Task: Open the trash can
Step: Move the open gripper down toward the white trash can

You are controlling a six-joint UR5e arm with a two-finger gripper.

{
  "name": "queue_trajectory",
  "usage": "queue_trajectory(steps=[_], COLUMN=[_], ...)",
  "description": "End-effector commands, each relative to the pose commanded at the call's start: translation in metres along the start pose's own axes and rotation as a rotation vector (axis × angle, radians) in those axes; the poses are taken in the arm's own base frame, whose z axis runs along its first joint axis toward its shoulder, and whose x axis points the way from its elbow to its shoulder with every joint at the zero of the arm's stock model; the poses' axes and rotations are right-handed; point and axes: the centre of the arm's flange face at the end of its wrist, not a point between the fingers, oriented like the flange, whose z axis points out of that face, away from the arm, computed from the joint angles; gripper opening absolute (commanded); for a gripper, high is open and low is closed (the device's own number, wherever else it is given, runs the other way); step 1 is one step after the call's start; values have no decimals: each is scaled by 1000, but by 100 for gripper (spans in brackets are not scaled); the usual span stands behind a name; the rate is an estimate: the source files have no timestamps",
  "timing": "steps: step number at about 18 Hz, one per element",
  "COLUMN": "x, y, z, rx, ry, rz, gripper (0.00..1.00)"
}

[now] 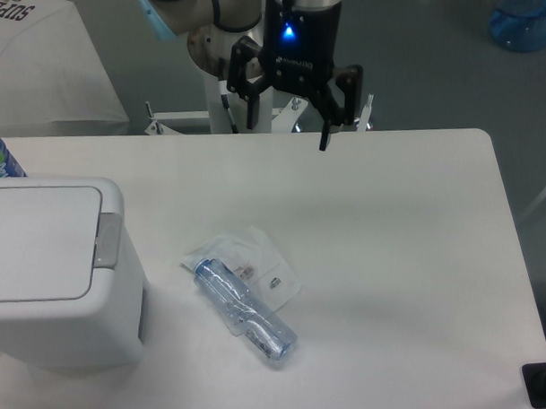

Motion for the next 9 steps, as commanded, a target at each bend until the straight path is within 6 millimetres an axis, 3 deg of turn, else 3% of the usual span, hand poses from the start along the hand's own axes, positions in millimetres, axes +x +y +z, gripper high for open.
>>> queue_trajectory(steps=[5, 9], x=[7, 35], y=[-45, -71], z=[23, 55], rx=[6, -30], ry=[0, -57], rz=[-170, -233], gripper=[100, 100])
